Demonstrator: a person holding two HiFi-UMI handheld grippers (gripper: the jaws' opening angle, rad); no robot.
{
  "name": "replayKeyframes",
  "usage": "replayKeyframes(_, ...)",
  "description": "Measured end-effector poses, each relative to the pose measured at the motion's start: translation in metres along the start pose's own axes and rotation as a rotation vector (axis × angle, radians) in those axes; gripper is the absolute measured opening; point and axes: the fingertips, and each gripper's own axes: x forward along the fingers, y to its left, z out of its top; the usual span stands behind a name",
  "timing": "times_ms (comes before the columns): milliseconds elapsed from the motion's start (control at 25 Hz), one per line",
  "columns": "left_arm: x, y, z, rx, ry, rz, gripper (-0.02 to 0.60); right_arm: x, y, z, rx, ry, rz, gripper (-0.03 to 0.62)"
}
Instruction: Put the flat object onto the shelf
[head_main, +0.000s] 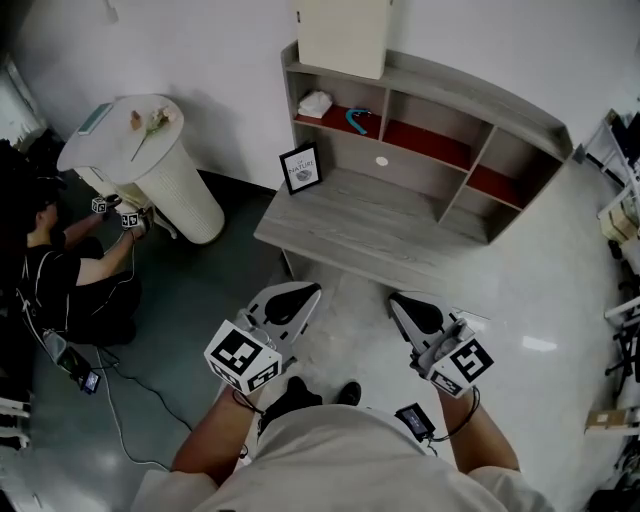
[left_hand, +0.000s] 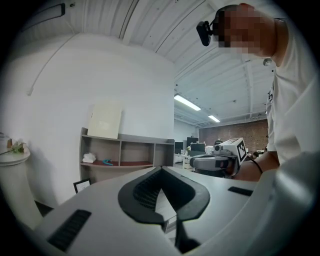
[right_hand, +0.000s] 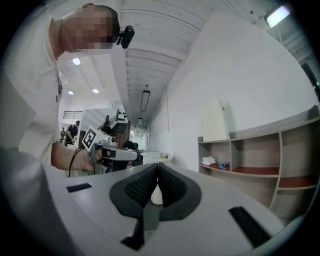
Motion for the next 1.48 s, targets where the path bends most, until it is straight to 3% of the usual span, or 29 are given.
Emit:
replayKeyframes(960, -0.147, -0.009, -0.008, 0.005, -0.006, -0.120, 0.014, 0.028, 0.150, 0.007, -0.008, -0.024, -0.116, 0.020)
replayKeyframes(1480, -0.195, -0.010, -0.020, 0.022, -0.002, -0.160, 0.014, 0.031, 0.198, 0.000, -0.018, -0.028, -0.162, 0.018)
